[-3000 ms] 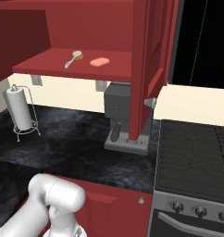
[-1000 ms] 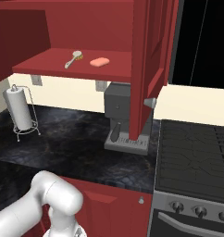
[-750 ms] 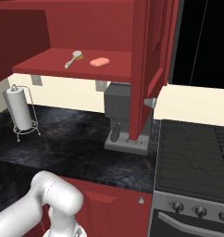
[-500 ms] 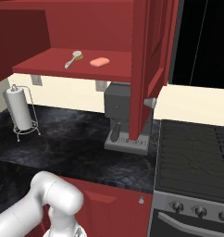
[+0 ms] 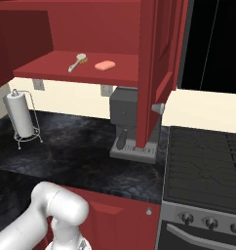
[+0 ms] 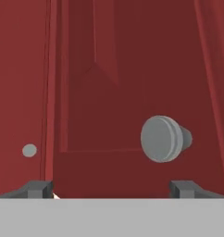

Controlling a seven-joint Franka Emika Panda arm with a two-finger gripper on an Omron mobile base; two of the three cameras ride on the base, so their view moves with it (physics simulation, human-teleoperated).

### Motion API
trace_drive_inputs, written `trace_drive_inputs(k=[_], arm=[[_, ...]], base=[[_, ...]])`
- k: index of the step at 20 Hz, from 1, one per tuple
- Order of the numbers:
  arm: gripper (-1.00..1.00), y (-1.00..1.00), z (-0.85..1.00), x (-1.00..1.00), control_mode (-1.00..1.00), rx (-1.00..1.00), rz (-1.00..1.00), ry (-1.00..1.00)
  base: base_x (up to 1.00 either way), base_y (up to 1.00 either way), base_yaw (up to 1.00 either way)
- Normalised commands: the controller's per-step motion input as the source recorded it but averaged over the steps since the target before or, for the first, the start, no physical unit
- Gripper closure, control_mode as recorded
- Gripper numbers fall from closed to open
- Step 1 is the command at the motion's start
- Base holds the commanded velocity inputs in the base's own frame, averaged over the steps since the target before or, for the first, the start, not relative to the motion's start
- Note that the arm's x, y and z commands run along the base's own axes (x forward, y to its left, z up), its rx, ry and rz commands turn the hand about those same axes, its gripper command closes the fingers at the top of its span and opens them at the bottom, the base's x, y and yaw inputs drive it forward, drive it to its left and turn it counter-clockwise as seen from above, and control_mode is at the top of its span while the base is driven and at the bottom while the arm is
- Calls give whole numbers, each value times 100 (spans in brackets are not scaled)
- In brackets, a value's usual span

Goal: Pick up the dish brush and bar soap from the sink, and place them back in the cabinet, and close the cabinet doors.

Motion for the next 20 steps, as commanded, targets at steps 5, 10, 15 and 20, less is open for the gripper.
trace_drive_inputs(k=[5, 10, 15, 20], arm=[[-100, -47, 0, 0, -100, 0, 0, 0], [-100, -52, 0, 0, -100, 0, 0, 0], [-100, -52, 0, 0, -100, 1, 0, 0], [-100, -53, 0, 0, -100, 1, 0, 0]], base=[[0, 0, 0], [0, 0, 0], [0, 0, 0], [0, 0, 0]])
